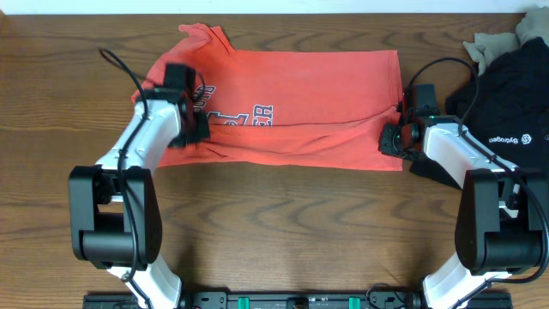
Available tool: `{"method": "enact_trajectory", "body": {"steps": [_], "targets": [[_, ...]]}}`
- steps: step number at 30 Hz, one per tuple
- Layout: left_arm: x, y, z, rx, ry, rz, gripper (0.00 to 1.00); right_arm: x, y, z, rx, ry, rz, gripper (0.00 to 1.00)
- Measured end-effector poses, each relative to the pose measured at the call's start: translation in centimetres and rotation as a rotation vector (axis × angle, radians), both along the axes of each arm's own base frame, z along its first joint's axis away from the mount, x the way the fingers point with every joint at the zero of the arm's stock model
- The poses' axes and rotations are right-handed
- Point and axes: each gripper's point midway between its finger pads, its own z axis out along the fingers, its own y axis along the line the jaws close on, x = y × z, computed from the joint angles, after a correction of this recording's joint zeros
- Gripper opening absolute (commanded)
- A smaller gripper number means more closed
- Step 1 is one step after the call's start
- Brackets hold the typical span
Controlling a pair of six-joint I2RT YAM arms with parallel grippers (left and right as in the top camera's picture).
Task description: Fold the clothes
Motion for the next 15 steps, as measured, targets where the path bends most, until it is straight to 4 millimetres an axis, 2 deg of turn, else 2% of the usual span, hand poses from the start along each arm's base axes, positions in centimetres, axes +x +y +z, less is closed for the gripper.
{"method": "enact_trajectory", "body": {"steps": [1, 2, 3, 4, 5, 7, 10, 15], "targets": [[1.5, -0.2, 1.3, -0.007, -0.051, -0.001, 0.07, 0.0, 0.0, 0.0, 0.0, 0.0, 0.0, 0.26], [3.0, -0.4, 2.7, -0.02, -0.109, -0.004, 0.15, 0.0, 0.0, 0.0, 0.0, 0.001, 0.0, 0.27], [4.0, -0.7, 3.7, -0.034, -0.152, -0.014, 0.39, 0.0, 0.0, 0.0, 0.0, 0.0, 0.0, 0.27], [4.9, -1.1, 4.7, -0.055, -0.19, -0.019, 0.53, 0.0, 0.0, 0.0, 0.0, 0.0, 0.0, 0.27], [5.2, -1.4, 5.4, -0.072, -0.208, -0.024, 0.62, 0.0, 0.0, 0.0, 0.0, 0.0, 0.0, 0.27], [4.9, -1.8, 5.8, -0.094, -0.205, -0.03, 0.66, 0.0, 0.0, 0.0, 0.0, 0.0, 0.0, 0.27], [3.4, -1.9, 5.1, -0.103, -0.138, -0.033, 0.66, 0.0, 0.0, 0.0, 0.0, 0.001, 0.0, 0.28], [-0.2, -0.5, 3.4, -0.044, 0.011, -0.005, 0.66, 0.0, 0.0, 0.0, 0.0, 0.001, 0.0, 0.28]]}}
